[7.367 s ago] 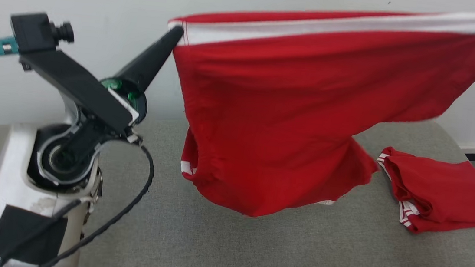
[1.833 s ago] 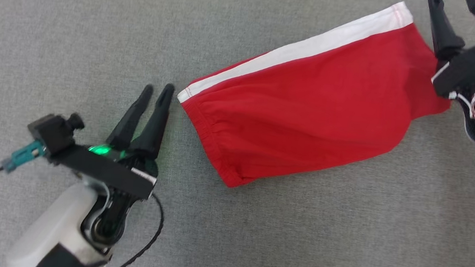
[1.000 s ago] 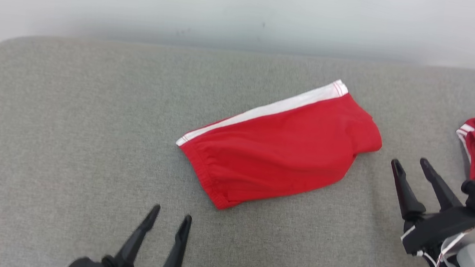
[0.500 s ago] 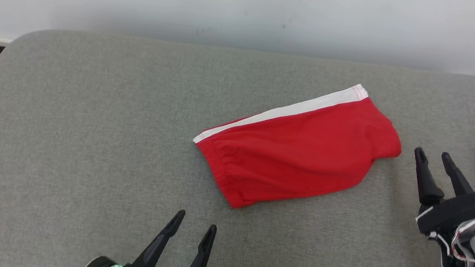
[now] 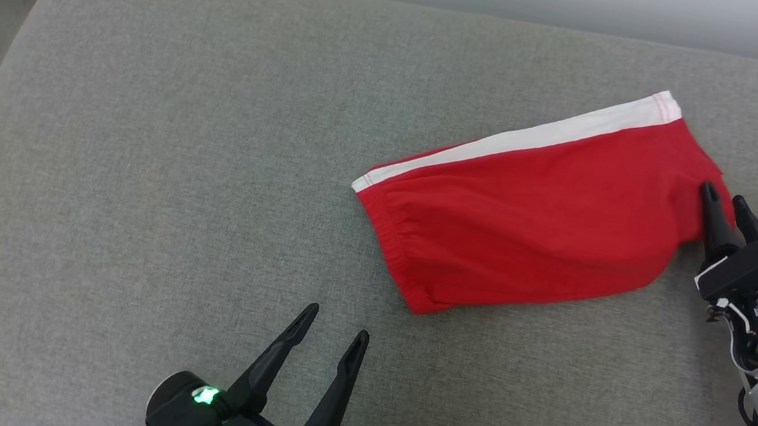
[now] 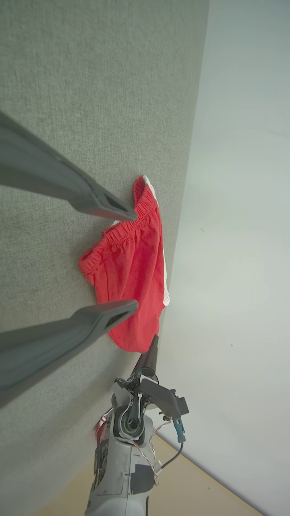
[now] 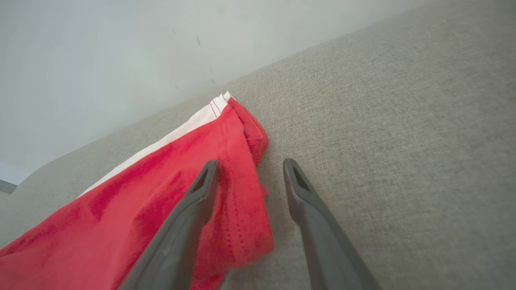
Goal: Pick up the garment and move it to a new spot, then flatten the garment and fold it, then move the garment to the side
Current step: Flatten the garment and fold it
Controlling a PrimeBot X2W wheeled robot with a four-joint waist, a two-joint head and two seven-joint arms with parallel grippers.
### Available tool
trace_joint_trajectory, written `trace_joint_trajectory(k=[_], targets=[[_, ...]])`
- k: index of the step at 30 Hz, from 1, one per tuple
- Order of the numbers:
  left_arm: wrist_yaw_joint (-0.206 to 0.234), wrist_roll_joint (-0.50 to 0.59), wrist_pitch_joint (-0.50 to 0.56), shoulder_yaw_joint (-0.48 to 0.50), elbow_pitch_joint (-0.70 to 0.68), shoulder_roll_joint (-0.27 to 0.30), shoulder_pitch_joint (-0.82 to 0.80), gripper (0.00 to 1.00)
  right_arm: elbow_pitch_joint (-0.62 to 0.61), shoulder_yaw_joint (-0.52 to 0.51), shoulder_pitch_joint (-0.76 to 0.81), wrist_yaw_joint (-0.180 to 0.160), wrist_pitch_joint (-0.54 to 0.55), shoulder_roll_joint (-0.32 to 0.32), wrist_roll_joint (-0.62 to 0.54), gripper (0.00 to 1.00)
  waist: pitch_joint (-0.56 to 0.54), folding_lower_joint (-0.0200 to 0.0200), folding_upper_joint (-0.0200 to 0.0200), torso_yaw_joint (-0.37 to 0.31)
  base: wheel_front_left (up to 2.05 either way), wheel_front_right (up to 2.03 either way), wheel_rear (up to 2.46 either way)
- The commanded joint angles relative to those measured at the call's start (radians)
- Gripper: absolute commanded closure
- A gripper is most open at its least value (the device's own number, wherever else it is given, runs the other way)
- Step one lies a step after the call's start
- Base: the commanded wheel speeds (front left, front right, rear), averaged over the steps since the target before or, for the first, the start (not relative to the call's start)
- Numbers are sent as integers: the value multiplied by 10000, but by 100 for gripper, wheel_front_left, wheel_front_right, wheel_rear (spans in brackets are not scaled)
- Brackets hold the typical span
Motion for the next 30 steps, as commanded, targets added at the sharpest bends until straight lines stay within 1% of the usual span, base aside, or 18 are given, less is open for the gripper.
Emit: trace_joint_trajectory(k=[1,2,3,5,6,7,8,9,17,23,30], targets=[[-11,58,-31,2,50,-18,-72,0,63,75,-115,-8,19,-47,116,23,284,-2,-1,259,0,0,0],[-31,59,-31,-8,77,-24,-107,0,132,128,-201,-8,47,-68,168,25,318,-2,-1,275,0,0,0],[-50,57,-31,-11,88,-29,-151,0,196,186,-271,-8,57,-75,231,30,347,-2,-1,287,0,0,0],[-77,66,-31,-22,108,-38,-224,0,305,305,-414,-8,93,-94,359,51,410,-2,-1,302,0,0,0],[-77,70,-31,-34,120,-41,-235,0,384,367,-458,-8,128,-81,422,57,437,-2,-1,304,0,0,0],[-70,72,-31,-49,134,-43,-232,0,439,430,-503,-8,150,-77,481,67,456,-2,-1,302,0,0,0],[-83,81,-31,-61,152,-40,-242,0,474,489,-548,-8,159,-74,520,92,472,-2,-1,296,0,0,0],[-78,92,-31,-62,157,-38,-275,0,530,517,-593,-8,157,-57,637,100,481,-2,-1,282,0,0,0],[-106,132,-31,-52,241,-42,-242,0,336,739,-272,-8,-371,-168,1342,100,193,-2,-1,-49,0,0,0],[-66,236,-31,-4,280,-39,-28,0,-213,706,529,-8,-866,-409,1966,100,-271,-2,-1,-429,0,0,0],[-35,322,-31,15,297,-40,246,0,-680,538,1440,-8,-1100,-743,2292,100,-797,-2,-1,-887,0,0,0]])
